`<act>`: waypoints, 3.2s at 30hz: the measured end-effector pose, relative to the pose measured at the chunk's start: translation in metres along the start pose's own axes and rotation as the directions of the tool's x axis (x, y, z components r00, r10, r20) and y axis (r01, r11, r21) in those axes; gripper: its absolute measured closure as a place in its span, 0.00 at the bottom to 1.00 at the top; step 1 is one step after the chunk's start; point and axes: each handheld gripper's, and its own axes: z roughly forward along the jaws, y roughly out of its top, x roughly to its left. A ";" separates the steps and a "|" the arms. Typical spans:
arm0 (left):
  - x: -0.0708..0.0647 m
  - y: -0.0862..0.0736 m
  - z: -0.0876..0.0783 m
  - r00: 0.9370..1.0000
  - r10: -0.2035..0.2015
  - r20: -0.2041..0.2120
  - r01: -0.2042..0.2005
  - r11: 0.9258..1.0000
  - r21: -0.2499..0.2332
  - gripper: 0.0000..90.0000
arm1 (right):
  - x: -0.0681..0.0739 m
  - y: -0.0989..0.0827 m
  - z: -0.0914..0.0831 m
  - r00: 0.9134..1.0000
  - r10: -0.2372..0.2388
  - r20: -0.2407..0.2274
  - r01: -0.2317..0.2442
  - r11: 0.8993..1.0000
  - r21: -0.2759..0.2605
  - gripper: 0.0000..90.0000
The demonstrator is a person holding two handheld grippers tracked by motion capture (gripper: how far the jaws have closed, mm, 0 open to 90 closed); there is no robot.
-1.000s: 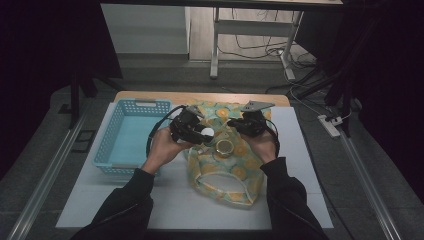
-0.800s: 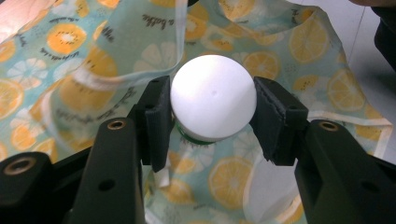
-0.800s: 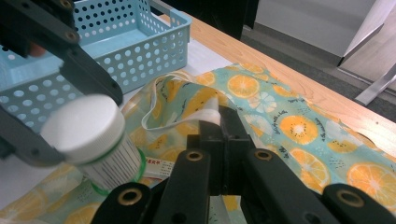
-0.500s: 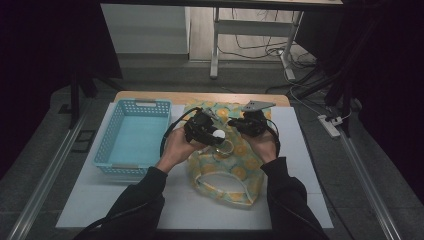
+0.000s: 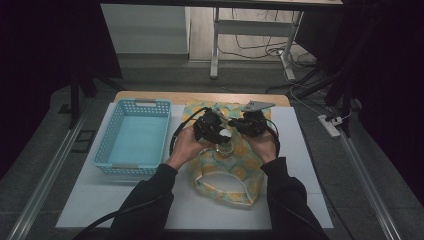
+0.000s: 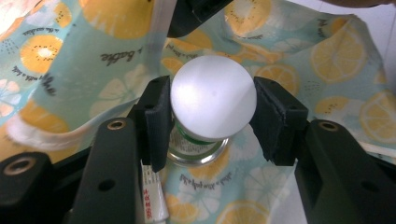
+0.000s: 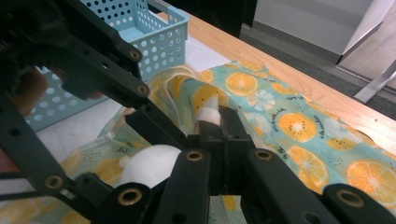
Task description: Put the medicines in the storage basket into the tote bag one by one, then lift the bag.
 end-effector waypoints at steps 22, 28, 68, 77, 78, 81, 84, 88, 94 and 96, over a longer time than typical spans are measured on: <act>0.011 -0.005 0.032 0.999 -0.036 -0.018 0.037 0.999 0.037 0.56 | 0.000 -0.002 0.004 1.000 -0.001 -0.002 0.001 1.000 0.012 1.00; 0.014 -0.006 0.034 0.998 -0.058 0.006 0.058 0.998 0.018 0.56 | 0.000 -0.002 0.004 1.000 -0.002 -0.001 0.002 1.000 0.013 1.00; -0.020 -0.040 -0.017 0.986 -0.006 0.164 0.023 0.995 -0.102 0.02 | 0.001 -0.003 0.005 1.000 -0.006 -0.002 0.006 1.000 0.019 1.00; -0.027 -0.054 -0.023 0.987 -0.004 0.159 0.020 0.995 -0.101 0.01 | 0.001 -0.003 0.005 1.000 -0.008 -0.003 0.008 1.000 0.022 1.00; -0.028 -0.056 -0.023 0.987 -0.007 0.160 0.024 0.994 -0.103 0.01 | 0.001 -0.003 0.005 1.000 -0.009 -0.003 0.009 1.000 0.022 1.00; -0.030 -0.061 -0.024 0.987 -0.003 0.159 0.020 0.995 -0.103 0.01 | 0.001 -0.003 0.005 1.000 -0.008 -0.003 0.008 1.000 0.022 1.00; -0.031 -0.066 -0.024 0.989 0.001 0.150 0.015 0.994 -0.106 0.01 | 0.001 -0.003 0.005 1.000 -0.009 -0.003 0.009 1.000 0.022 1.00; -0.033 -0.073 -0.023 0.989 -0.007 0.149 0.024 0.993 -0.112 0.00 | 0.001 -0.004 0.005 1.000 -0.007 -0.003 0.008 1.000 0.023 1.00; -0.033 -0.080 -0.020 0.986 -0.036 0.162 0.053 0.993 -0.106 0.00 | 0.001 -0.004 0.004 1.000 -0.005 0.000 0.005 1.000 0.022 1.00; -0.034 -0.081 -0.019 0.988 -0.035 0.150 0.050 0.994 -0.101 0.00 | 0.001 -0.004 0.005 1.000 -0.005 -0.002 0.005 1.000 0.023 1.00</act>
